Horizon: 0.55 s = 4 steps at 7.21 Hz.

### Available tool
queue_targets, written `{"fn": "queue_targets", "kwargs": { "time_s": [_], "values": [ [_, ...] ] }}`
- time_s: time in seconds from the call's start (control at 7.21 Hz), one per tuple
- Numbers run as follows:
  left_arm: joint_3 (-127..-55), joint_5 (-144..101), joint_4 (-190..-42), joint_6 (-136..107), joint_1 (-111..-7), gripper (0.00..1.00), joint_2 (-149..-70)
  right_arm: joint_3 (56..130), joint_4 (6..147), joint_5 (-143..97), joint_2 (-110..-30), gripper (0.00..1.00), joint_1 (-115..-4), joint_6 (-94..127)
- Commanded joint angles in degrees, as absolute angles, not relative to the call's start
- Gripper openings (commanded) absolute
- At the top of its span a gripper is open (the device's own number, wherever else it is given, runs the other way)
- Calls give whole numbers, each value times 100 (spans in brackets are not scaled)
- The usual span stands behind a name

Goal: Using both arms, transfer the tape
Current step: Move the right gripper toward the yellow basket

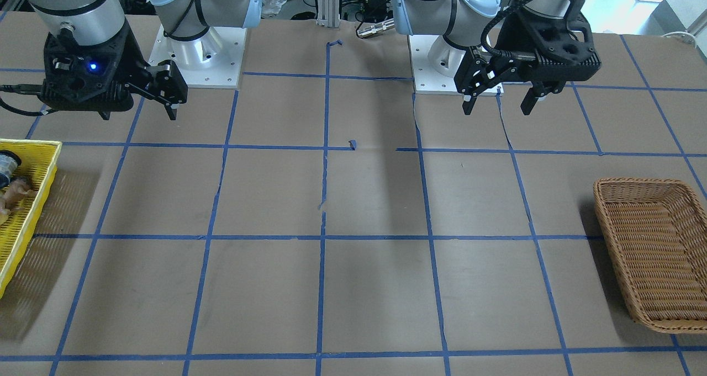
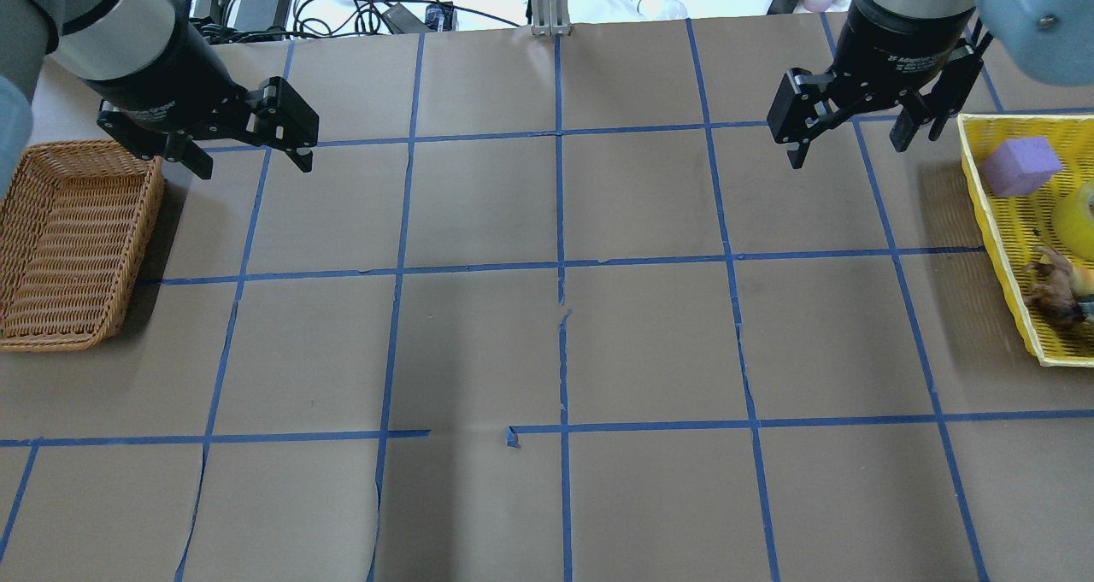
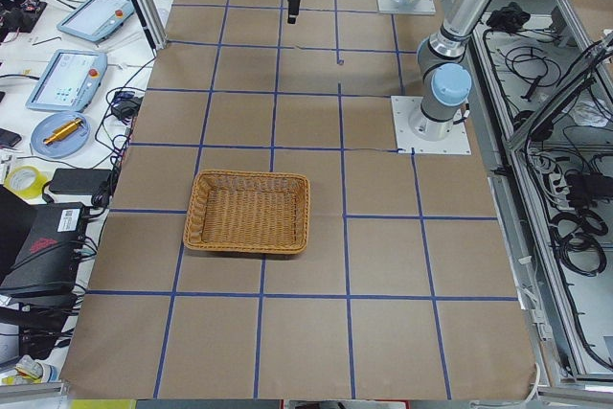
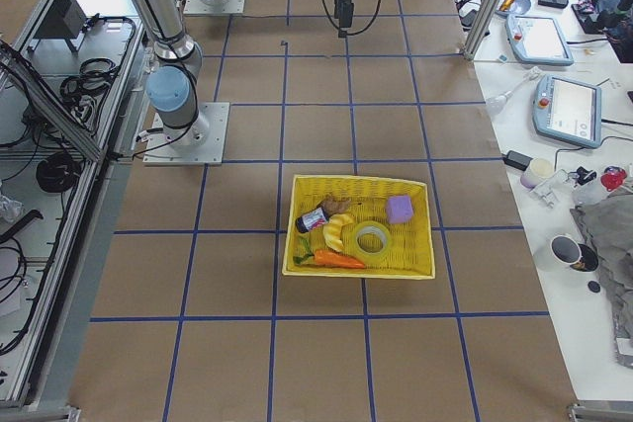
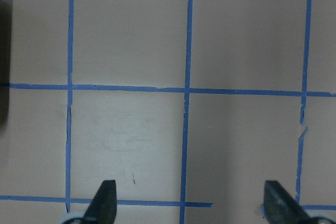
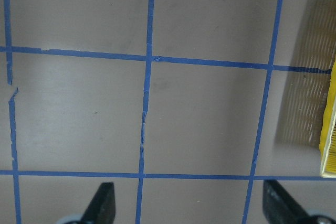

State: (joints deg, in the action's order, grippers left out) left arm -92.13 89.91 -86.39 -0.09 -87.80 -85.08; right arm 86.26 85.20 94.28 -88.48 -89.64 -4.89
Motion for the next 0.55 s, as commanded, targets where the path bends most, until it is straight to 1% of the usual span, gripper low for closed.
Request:
{"fn": "queue_targets", "kwargs": {
  "time_s": [0.0,0.42],
  "values": [
    [-9220,8991,-8640,-9,-8780,100,-8499,8622,8525,8957,-8851,100,-8974,-457],
    [-9220,8991,-8640,-9,-8780,100,-8499,8587,8517,8965,-8859,100,-8991,-492]
  ]
}}
